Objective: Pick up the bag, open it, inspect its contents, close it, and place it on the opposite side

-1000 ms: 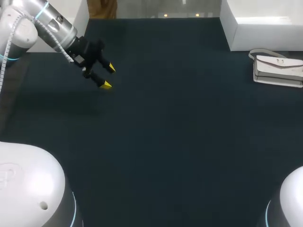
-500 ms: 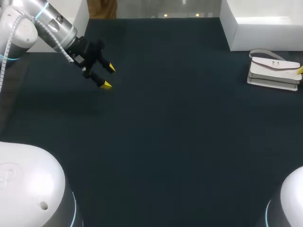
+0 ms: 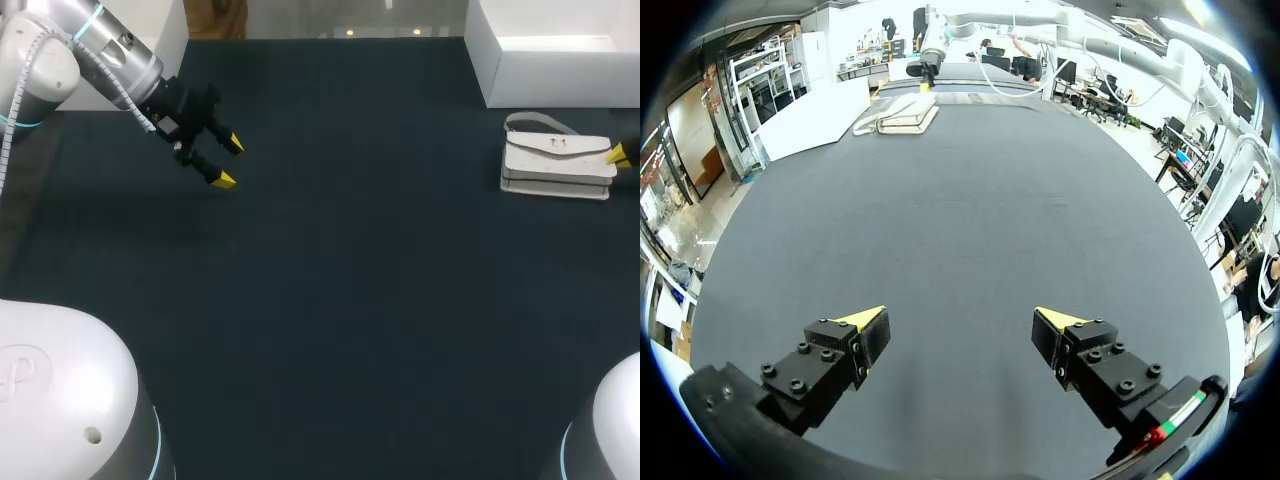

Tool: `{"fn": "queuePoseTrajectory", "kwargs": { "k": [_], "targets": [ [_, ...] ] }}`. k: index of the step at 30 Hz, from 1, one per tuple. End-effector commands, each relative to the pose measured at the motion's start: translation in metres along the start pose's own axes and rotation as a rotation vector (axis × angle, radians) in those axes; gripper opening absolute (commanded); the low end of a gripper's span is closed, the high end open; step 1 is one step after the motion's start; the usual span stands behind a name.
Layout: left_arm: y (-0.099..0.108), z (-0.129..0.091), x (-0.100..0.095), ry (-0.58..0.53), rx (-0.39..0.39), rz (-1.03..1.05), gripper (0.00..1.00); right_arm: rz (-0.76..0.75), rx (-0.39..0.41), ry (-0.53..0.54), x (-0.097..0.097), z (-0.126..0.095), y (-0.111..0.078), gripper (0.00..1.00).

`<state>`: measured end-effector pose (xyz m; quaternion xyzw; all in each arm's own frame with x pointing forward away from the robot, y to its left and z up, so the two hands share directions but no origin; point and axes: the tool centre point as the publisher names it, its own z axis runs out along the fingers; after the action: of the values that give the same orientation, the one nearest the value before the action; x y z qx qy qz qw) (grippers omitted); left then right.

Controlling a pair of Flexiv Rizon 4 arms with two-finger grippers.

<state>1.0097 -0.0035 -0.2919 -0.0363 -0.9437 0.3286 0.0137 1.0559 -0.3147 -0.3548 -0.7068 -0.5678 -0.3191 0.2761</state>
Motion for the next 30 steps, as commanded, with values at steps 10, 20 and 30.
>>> {"fn": "queuePoseTrajectory", "kwargs": {
  "k": [10,20,30],
  "targets": [
    [0.001,0.001,0.0,-0.001,0.002,0.001,1.0,0.024,0.27,0.007,0.005,0.008,-0.002,0.0],
    [0.001,0.001,0.0,-0.001,0.002,0.001,1.0,-0.026,0.296,0.038,0.027,0.03,-0.013,0.0],
    [0.001,0.001,0.0,-0.001,0.002,0.001,1.0,-0.075,0.369,0.057,0.052,0.076,-0.034,0.0]
  ]
}}
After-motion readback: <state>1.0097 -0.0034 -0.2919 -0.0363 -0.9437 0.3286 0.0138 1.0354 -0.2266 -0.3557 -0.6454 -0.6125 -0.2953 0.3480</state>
